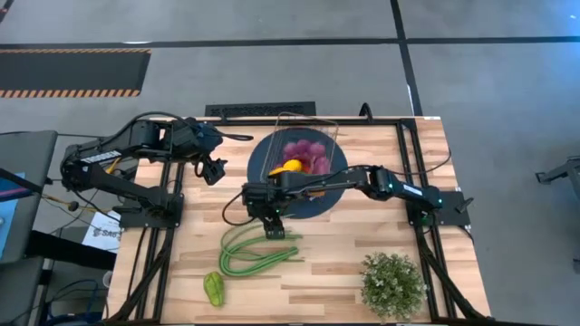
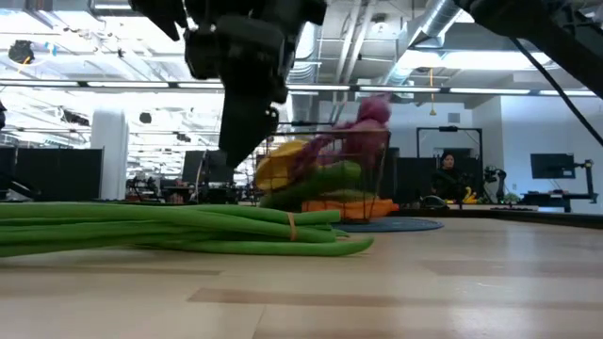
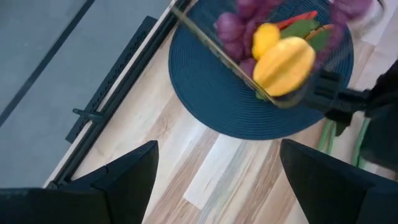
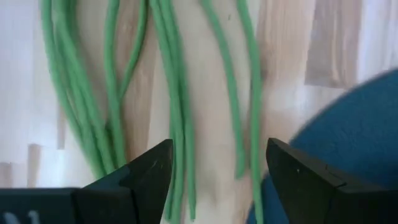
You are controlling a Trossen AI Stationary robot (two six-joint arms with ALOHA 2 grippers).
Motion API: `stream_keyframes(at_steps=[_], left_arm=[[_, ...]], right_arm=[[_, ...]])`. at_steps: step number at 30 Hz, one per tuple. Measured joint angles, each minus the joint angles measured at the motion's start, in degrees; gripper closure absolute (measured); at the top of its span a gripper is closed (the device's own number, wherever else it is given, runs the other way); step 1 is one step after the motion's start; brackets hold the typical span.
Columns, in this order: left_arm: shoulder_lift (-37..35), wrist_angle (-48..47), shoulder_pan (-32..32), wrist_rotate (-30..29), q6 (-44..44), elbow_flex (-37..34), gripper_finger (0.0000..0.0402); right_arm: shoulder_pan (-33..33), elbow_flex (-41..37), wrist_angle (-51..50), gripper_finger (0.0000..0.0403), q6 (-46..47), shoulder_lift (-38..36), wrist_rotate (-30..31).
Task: Build produce basket
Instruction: Put the string beans into the wire basket
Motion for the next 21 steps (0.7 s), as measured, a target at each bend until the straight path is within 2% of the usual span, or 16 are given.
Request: stream_keyframes(at_steps=[4, 14, 21], left_arm=[[0.0, 0.0, 0.0, 0.0, 0.0, 0.0, 0.0079], [0.0, 0.0, 0.0, 0.0, 0.0, 0.0, 0.0079], [0.0, 0.0, 0.0, 0.0, -0.1, 0.0, 0.0079]], right_arm=[[0.3, 2.4, -1.7, 0.0127, 0.4, 0.3, -0.4], [1.4, 2.5, -2.3, 0.0127, 2.7, -3.3, 0.0], [3.7, 2.5, -8.2, 0.0127, 5.4, -4.1, 1.7]])
